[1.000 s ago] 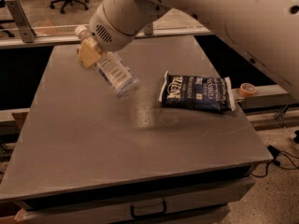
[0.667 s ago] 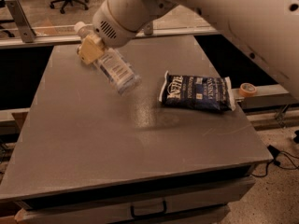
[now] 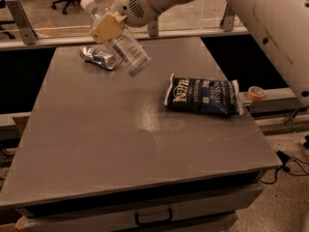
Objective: Place blue plastic bottle upright
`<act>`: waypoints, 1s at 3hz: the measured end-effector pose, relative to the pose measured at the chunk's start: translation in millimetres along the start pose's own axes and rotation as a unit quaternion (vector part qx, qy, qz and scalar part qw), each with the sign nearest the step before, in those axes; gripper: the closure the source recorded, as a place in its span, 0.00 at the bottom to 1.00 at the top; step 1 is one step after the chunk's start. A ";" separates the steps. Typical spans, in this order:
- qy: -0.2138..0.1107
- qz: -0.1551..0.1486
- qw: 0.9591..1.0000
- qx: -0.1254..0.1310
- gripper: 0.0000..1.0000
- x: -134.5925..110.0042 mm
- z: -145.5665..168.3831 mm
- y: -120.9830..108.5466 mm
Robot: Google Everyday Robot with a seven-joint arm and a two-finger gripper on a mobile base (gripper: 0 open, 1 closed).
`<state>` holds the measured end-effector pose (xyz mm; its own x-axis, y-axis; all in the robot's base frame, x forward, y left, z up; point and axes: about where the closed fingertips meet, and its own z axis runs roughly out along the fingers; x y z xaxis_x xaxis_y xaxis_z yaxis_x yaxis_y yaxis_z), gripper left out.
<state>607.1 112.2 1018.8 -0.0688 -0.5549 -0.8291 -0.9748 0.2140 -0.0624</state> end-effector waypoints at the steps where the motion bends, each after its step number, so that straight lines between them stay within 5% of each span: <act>1: 0.000 0.000 1.000 0.000 1.00 0.0 0.0 0.0; 2: -0.028 -0.007 0.999 0.016 1.00 0.6 2.2 -1.2; 3: -0.086 -0.018 0.996 0.020 1.00 26.5 18.7 15.2</act>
Offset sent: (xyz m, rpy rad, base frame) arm 0.0065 -0.0083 -0.0035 0.3754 -0.3199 -0.1242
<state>594.5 115.7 985.5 0.0078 -0.4177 -0.9086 -0.9664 0.2305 -0.1142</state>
